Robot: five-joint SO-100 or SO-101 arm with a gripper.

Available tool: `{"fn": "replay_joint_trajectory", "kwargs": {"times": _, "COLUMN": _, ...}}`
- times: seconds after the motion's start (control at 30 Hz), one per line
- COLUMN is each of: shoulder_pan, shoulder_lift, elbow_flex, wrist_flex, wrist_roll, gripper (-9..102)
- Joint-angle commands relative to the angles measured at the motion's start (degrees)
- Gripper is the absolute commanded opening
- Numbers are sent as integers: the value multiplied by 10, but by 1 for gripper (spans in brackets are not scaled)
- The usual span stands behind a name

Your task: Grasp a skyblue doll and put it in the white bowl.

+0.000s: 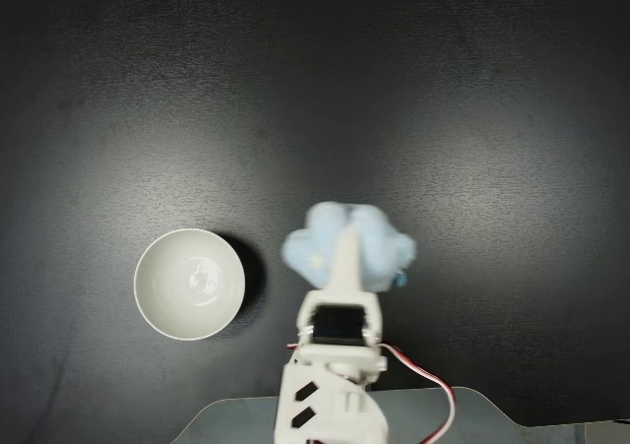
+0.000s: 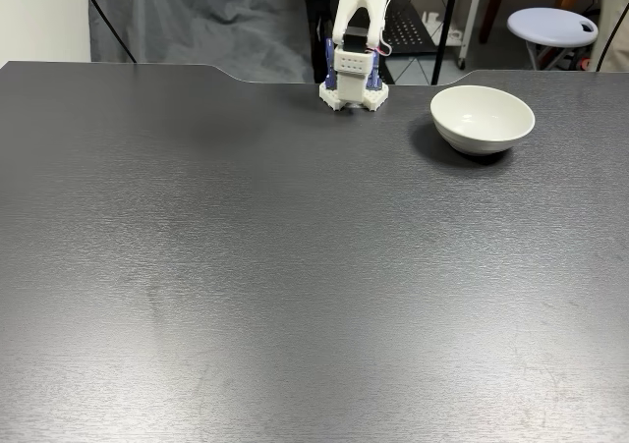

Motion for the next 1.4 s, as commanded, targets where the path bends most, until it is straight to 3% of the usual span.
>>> {"fn": "replay_joint_trajectory", "kwargs": {"times": 0.0, "shoulder_pan": -176, "shoulder_lift": 1, "elbow_flex": -32, "wrist_flex": 30, "wrist_roll": 7, "gripper": -1}}
{"fn": "replay_joint_trajectory", "kwargs": {"times": 0.3, "shoulder_pan": -497, "shoulder_lift": -7, "elbow_flex": -30, "wrist_flex": 31, "wrist_roll": 8, "gripper": -1}}
{"fn": "replay_joint_trajectory", "kwargs": {"times": 0.47, "shoulder_pan": -605, "shoulder_lift": -7, "elbow_flex": -7, "wrist_flex": 31, "wrist_roll": 8, "gripper": -1}}
{"fn": "replay_joint_trajectory", "kwargs": {"times": 0.77, "shoulder_pan": -616, "shoulder_lift": -38, "elbow_flex": 158, "wrist_flex": 13, "wrist_roll": 8, "gripper": -1}}
{"fn": "replay_joint_trajectory", "kwargs": {"times": 1.37, "shoulder_pan": -620, "shoulder_lift": -154, "elbow_flex": 397, "wrist_flex": -216, "wrist_roll": 8, "gripper": -1}}
